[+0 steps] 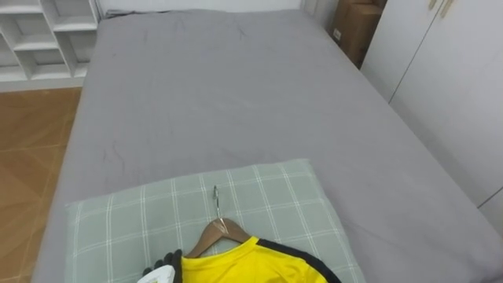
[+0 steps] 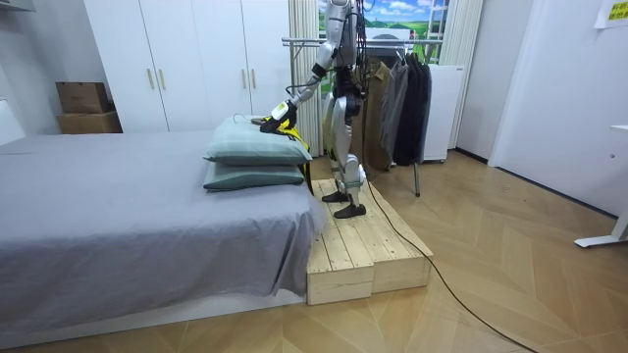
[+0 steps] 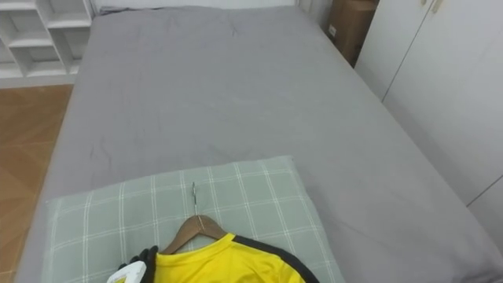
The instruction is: Hang clothes
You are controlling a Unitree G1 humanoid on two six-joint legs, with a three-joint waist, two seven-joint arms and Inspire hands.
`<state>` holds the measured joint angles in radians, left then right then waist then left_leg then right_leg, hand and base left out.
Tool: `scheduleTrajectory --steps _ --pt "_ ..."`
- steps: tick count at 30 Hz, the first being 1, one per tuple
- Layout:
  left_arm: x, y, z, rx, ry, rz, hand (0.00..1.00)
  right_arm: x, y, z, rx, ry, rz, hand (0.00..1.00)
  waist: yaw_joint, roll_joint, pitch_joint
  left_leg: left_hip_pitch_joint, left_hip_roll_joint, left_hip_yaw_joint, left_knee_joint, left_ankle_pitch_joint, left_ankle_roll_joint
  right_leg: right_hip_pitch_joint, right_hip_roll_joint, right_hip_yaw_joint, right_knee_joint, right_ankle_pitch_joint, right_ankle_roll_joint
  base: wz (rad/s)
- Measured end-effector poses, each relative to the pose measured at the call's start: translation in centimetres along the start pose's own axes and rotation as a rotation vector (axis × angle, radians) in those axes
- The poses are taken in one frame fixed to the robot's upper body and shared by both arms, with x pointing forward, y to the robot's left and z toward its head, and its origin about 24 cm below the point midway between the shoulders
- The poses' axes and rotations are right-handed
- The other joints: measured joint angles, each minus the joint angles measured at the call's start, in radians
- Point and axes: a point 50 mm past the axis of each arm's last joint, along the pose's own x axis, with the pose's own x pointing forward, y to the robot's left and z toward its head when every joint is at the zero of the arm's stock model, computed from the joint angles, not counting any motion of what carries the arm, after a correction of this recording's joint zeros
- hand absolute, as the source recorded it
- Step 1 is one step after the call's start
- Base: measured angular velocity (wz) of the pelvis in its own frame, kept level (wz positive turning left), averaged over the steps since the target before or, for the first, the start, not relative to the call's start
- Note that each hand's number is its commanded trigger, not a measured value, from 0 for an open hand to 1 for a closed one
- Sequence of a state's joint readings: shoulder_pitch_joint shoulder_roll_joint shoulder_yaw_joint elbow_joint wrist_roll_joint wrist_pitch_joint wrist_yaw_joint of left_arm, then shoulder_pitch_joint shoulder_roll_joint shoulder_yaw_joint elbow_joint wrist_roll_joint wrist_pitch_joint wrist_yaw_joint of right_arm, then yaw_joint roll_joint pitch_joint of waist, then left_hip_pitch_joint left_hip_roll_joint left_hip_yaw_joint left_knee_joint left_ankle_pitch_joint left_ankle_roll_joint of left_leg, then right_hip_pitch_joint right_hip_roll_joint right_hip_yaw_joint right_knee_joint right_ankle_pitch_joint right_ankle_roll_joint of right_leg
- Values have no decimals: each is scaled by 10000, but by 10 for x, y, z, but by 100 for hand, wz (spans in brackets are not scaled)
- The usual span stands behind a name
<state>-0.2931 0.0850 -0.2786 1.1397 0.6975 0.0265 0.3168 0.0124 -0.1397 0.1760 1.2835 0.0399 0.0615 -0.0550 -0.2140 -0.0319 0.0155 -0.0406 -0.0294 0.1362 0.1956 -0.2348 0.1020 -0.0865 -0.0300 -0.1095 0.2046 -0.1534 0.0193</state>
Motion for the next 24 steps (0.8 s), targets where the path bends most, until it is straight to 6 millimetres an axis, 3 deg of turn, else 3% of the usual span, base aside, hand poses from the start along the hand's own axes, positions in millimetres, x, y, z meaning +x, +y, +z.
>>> scheduleTrajectory --steps 1,2,9,24 --pt "0 0 0 8 19 28 94 0 0 0 -2 0 -13 0 1 5 -3 0 2 0 -5 0 0 0 2 -1 2 2 -2 0" --pt "0 1 0 17 29 59 100 0 0 0 -3 2 -18 0 10 9 -5 0 3 0 -5 0 0 0 5 -1 2 2 -3 0" --pt "7 18 3 -183 131 808 100 0 -3 -2 -19 49 -133 0 28 93 -78 16 1 20 27 3 -4 7 -3 -14 1 3 -4 0" --pt "4 9 -2 -598 553 257 100 0 -2 -3 111 98 -110 0 47 28 -61 264 16 153 -188 5 -8 145 27 27 -10 16 -16 -1"
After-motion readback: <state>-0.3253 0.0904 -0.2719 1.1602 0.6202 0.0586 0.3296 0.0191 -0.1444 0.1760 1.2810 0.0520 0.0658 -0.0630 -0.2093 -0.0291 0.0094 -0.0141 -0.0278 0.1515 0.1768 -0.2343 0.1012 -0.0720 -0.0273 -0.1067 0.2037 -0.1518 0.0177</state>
